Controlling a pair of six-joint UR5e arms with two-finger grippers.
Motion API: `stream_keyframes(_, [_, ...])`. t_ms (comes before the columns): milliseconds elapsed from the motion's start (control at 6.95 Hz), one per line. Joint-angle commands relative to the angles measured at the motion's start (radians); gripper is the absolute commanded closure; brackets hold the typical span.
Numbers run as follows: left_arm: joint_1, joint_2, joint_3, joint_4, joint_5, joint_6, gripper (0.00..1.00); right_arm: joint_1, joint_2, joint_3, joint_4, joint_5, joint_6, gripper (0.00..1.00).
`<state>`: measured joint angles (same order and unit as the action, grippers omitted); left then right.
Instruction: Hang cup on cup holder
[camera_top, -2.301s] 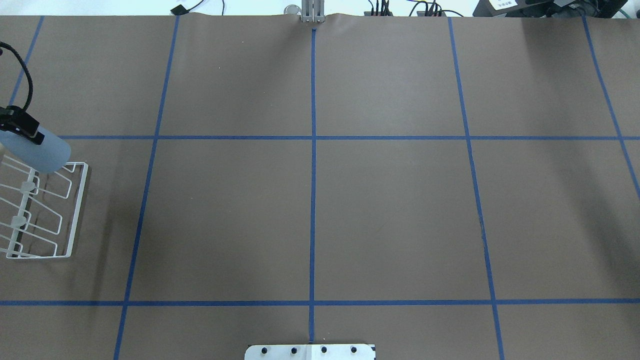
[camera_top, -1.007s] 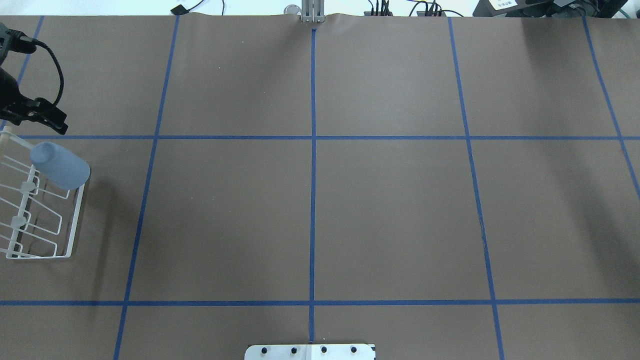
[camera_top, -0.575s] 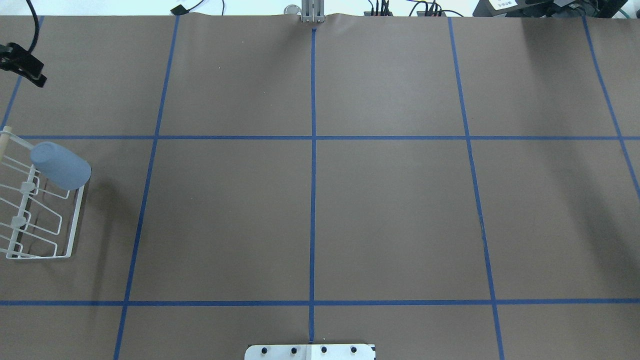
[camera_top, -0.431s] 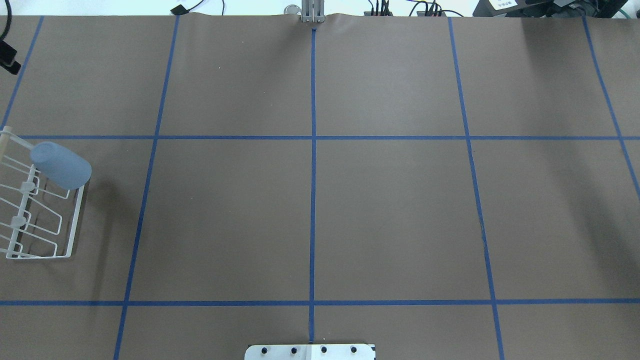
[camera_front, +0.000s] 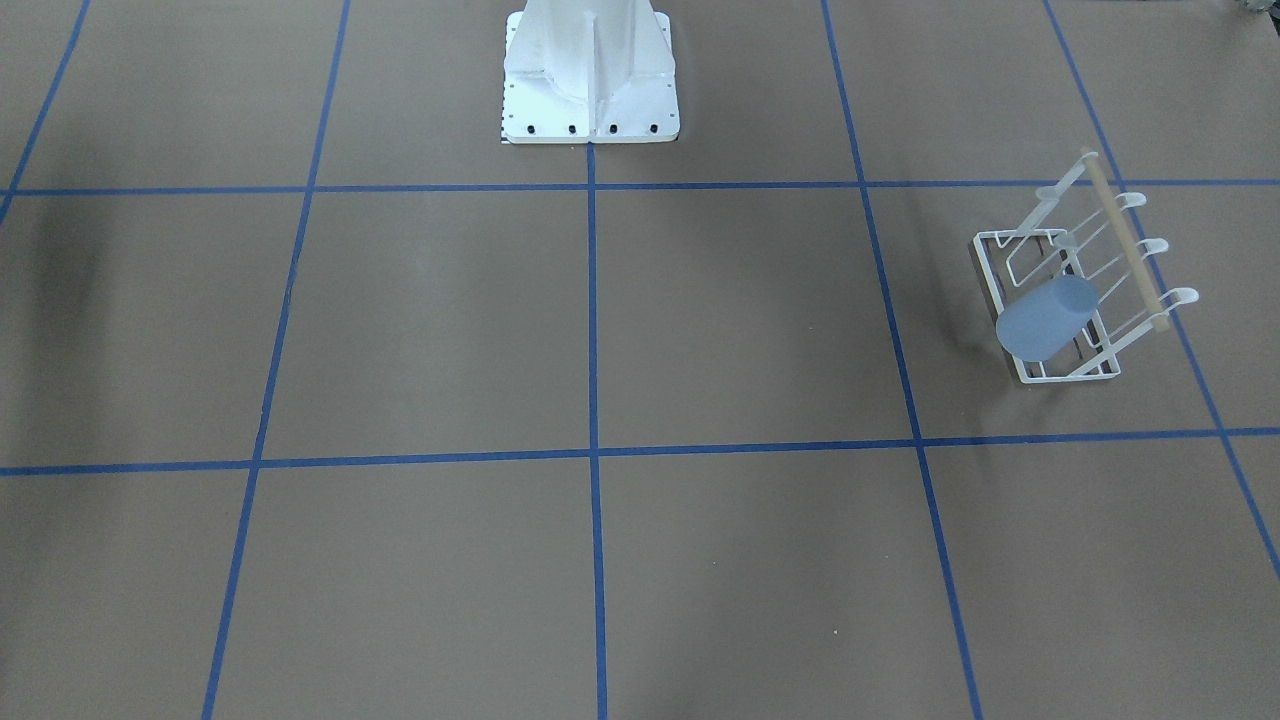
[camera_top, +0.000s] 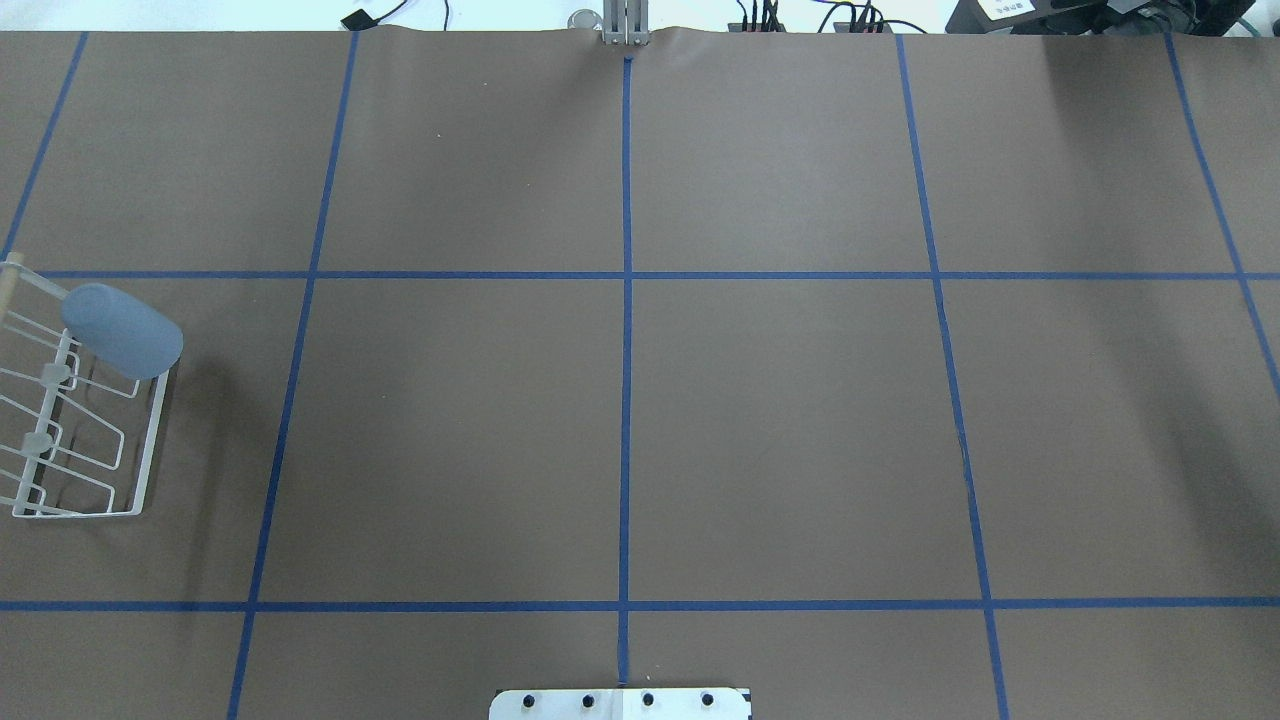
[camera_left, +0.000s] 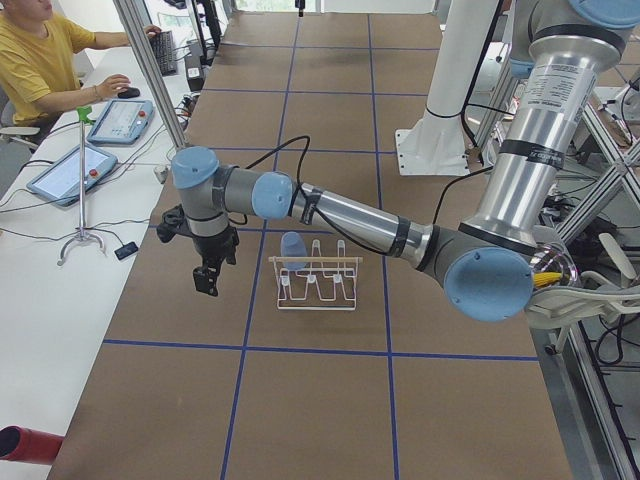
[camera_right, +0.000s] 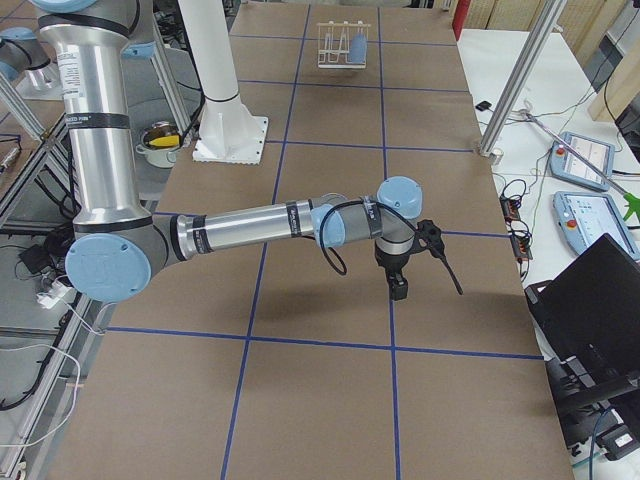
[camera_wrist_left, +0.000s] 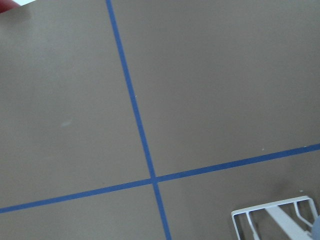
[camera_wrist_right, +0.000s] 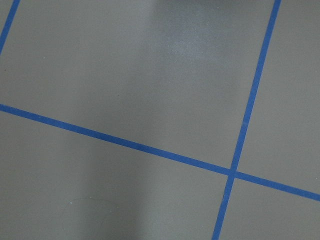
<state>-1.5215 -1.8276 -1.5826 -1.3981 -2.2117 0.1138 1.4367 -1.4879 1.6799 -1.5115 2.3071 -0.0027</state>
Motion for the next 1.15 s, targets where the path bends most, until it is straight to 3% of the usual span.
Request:
stream_keyframes(0, [-0.049,0.129,0.006,-0.062,0.001,0.024,0.02,-0.001,0.000,-0.005,-0.001,-0.005,0.001,0.00])
stream_keyframes(288, [-0.049,0.227,-0.007,-0.149,-0.032,0.011,0.02,0.001,0.000,0.004,-0.003,0.000,0.001,0.00])
stream_keyframes(431, [-0.051,0.218,0.000,-0.150,-0.075,0.010,0.02,-0.001,0.001,0.004,-0.006,0.000,0.003,0.00])
stream_keyframes(1007, [-0.051,0.209,0.001,-0.221,-0.077,0.018,0.02,0.002,-0.012,0.009,-0.004,-0.002,0.001,0.00])
